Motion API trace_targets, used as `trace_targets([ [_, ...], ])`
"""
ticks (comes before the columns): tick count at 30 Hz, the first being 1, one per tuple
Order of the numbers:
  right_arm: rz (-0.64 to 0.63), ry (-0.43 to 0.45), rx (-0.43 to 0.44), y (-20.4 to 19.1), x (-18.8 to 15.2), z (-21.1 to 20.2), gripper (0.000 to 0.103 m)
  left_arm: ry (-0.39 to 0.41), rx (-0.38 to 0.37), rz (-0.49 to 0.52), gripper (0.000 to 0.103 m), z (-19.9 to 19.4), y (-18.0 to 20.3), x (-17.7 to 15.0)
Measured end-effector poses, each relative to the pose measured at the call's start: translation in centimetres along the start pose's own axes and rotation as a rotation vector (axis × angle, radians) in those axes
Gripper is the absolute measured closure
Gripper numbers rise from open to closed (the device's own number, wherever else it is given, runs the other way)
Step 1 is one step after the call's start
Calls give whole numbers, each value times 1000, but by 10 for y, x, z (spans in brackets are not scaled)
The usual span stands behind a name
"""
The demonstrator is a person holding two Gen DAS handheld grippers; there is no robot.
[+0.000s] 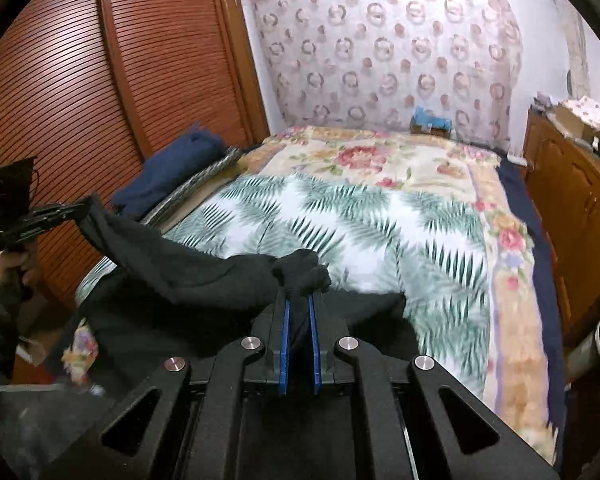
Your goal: Fold small clothes
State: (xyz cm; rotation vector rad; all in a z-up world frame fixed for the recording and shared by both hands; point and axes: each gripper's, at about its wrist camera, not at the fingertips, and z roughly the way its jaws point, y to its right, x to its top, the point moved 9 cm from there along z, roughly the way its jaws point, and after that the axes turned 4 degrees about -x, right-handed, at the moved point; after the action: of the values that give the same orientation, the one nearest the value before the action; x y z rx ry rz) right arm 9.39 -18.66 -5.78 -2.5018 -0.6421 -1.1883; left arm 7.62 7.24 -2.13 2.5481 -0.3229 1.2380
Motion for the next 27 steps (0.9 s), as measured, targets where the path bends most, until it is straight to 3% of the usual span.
trace_targets([
  [2, 22, -14, 33, -7, -10, -16, 95, 12, 5, 5, 99, -16, 5, -9],
  [5, -55, 5, 1, -18, -3, -41, 95, 38, 9, 2, 99, -38, 11, -13],
  [12, -128, 10, 15, -46, -1, -76, 95, 53, 49, 16, 99, -64, 21, -25],
  [19, -89, -56, 1, -39, -28, -51, 95, -3, 100, 18, 99, -47, 16, -50],
  [21, -102, -82, -7, -41, -37, -43, 95, -13, 95, 15, 92, -45, 17, -55],
  [23, -110, -96, -18, -47, -41, -40, 93, -7, 83, 11, 67, -44, 18, -57],
  [25, -115, -101, -23, -51, -42, -40, 89, 0, 79, 8, 52, -43, 17, -57],
  [27, -111, -99, -40, -50, -41, -41, 87, -11, 89, 3, 43, -37, 15, -58],
])
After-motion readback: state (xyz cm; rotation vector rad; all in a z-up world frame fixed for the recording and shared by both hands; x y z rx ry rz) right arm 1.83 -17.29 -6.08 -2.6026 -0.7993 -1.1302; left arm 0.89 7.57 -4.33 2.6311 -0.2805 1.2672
